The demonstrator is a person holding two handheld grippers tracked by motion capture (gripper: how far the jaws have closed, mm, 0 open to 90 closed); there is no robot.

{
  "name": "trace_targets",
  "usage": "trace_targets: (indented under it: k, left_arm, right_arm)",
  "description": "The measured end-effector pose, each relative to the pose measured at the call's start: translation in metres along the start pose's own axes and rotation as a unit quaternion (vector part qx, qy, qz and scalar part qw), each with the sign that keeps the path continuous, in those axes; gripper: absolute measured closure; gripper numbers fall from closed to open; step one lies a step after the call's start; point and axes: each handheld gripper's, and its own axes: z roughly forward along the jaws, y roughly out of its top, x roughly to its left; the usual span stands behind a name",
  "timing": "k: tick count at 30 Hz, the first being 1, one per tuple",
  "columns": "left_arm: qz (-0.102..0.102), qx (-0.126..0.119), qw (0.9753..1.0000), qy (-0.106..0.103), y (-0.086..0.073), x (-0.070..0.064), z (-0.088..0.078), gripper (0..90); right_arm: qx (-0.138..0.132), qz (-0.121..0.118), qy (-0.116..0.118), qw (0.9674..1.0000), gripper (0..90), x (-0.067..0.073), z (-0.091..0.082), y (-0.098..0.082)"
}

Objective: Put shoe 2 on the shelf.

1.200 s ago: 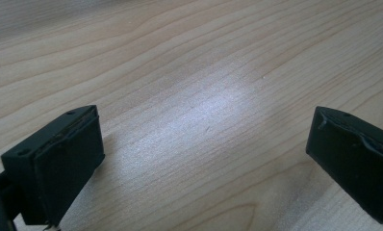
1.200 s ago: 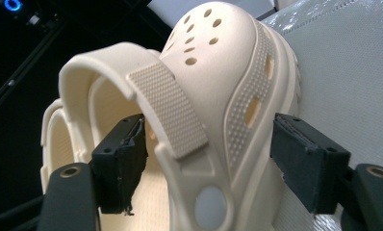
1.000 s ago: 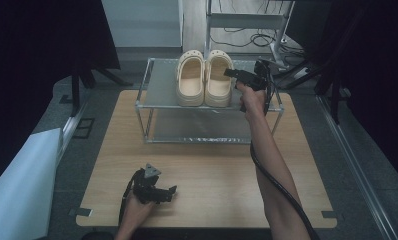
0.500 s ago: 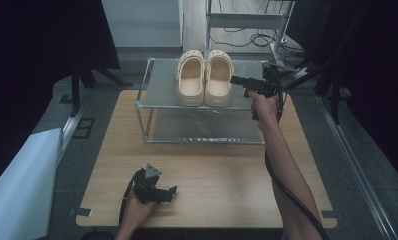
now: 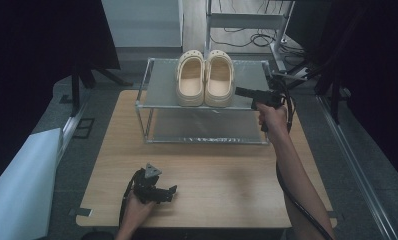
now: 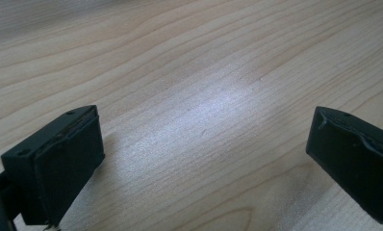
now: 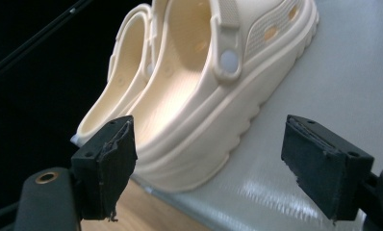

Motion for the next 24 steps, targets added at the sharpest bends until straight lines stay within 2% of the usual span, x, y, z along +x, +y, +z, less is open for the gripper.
trace_targets:
  k: [7,19,24]
  left_arm:
    - [-0.005,-0.002,1.0000,0.000,0.000,0.002,-0.001,0.0]
    - [-0.004,0.000,1.0000,0.001,0.000,0.001,-0.001,0.0]
    - [-0.005,-0.001,1.0000,0.002,0.000,0.002,-0.001,0.0]
  right_arm:
    - [0.006,0.010,0.031,0.9994,18.6,0.000,-0.014,-0.019]
    - [0.017,-0.008,0.062,0.9979,17.0,-0.001,-0.036,-0.051]
    - [0.024,-0.011,0.063,0.9977,16.0,-0.004,-0.040,-0.062]
